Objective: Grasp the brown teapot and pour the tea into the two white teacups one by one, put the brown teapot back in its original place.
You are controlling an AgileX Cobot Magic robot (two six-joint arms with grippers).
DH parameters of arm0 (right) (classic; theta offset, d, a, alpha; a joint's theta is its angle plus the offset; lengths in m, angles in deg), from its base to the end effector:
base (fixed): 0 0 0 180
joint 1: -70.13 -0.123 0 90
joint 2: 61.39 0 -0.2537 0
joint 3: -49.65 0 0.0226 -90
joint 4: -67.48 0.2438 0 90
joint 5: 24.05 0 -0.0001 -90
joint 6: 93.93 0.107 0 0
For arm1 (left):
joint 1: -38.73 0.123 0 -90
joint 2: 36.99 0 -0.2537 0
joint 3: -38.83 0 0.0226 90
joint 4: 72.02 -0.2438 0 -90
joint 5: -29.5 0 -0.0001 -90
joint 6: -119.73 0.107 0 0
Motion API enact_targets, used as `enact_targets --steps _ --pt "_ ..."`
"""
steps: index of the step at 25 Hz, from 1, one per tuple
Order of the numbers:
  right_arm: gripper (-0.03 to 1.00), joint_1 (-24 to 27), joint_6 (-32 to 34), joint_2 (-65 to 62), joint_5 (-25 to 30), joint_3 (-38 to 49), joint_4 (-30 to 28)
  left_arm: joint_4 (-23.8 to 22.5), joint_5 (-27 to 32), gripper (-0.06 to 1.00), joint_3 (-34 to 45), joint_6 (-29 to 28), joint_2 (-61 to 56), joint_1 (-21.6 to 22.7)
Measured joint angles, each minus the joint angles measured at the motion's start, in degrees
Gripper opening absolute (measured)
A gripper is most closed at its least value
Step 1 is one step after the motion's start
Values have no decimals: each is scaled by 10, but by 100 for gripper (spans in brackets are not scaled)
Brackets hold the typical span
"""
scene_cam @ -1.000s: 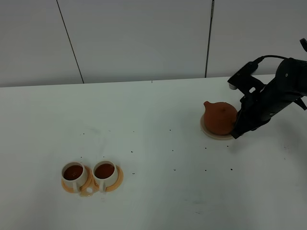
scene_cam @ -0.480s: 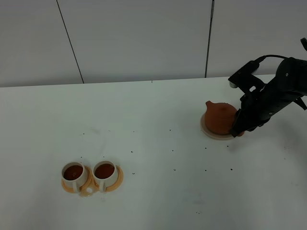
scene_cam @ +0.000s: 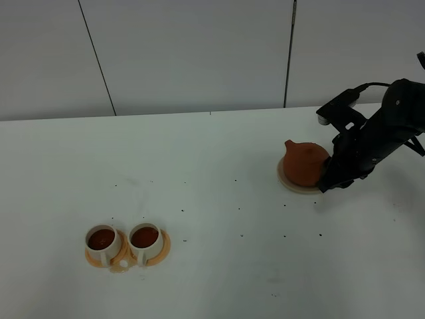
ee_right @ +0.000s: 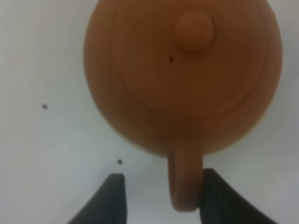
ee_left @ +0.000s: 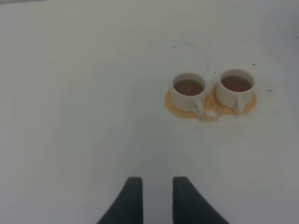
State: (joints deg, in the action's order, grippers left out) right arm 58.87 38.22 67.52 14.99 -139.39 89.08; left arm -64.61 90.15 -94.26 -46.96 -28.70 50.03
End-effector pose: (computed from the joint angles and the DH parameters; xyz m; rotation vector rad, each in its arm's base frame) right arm 0.4098 0.1069 0.1228 -1.0276 2.4950 0.2191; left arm 0.0338 -0.0055 0.2712 0.0427 2.0169 0.1190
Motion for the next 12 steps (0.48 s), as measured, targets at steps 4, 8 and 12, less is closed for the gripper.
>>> enact_targets --steps 4,8,12 --pt "37 0 -1 -22 -15 -2 21 0 0 23 0 0 0 0" --pt "38 5 9 -85 -47 -4 29 0 0 23 0 0 0 0" --pt "38 40 25 -179 -52 -4 73 0 0 23 0 0 0 0"
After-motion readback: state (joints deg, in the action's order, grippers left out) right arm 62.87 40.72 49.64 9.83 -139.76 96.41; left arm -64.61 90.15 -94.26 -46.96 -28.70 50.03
